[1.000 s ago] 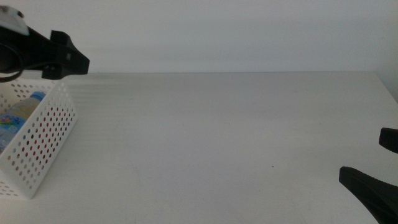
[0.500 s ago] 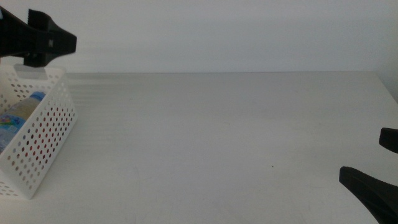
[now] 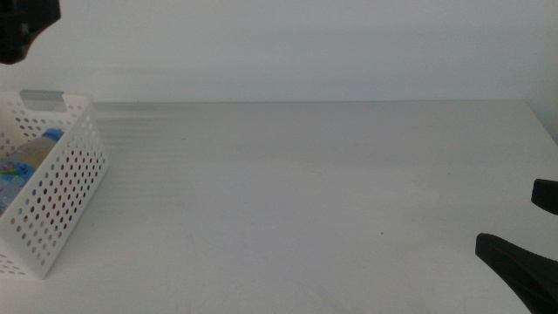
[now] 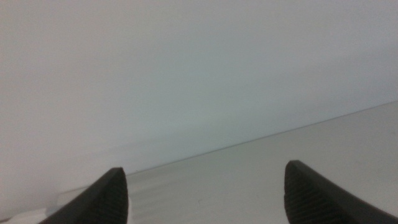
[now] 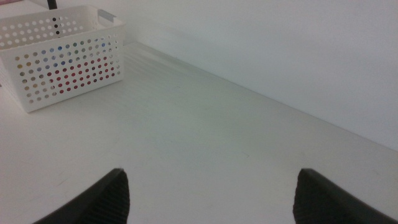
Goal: Use arms to grab the bottles and put them into the dustbin to the left of the table.
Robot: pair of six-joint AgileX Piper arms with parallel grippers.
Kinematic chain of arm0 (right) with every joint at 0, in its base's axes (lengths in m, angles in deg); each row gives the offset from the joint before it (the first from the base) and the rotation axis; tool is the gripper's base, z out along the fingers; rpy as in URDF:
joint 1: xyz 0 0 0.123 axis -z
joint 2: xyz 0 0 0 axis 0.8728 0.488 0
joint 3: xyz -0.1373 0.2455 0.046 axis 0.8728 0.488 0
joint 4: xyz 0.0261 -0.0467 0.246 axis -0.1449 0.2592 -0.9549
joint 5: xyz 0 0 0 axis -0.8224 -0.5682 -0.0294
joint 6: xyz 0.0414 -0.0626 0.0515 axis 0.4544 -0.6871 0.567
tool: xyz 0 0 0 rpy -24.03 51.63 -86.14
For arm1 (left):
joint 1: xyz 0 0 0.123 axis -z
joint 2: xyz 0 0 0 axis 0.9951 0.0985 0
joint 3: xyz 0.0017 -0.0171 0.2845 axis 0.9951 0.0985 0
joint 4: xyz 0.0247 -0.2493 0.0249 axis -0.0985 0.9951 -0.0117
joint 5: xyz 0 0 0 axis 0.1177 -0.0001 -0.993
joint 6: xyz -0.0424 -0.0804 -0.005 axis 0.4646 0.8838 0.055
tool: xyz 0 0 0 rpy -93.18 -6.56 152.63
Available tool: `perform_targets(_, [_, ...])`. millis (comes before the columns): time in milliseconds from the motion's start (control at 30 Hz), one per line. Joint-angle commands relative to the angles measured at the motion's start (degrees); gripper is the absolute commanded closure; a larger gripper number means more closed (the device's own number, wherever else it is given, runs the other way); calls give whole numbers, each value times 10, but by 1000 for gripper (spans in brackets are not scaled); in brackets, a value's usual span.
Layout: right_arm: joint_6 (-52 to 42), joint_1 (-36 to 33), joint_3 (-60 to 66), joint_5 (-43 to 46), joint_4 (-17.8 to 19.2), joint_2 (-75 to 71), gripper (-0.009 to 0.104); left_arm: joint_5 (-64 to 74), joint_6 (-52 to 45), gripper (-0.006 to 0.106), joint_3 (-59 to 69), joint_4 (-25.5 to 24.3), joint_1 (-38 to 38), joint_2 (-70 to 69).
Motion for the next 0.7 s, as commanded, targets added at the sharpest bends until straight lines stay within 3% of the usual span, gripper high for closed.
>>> perform_targets(0, [-5,2,-16,41,3,5,25,-45,9,23,-15,4,2,-13])
perform_targets(333, [-5,2,-16,41,3,5,25,-43,9,23,-15,5,2,-11])
perform_targets(500, [-5,17,-16,64,77,5,25,-50,9,23,-11,0,2,-29])
perform_targets(600, [-5,60,-16,67,70,5,25,-84,9,23,23,-9,2,-42])
perform_targets(667, [-5,111,-16,67,47,5,25,-102,9,23,51,-11,2,-56])
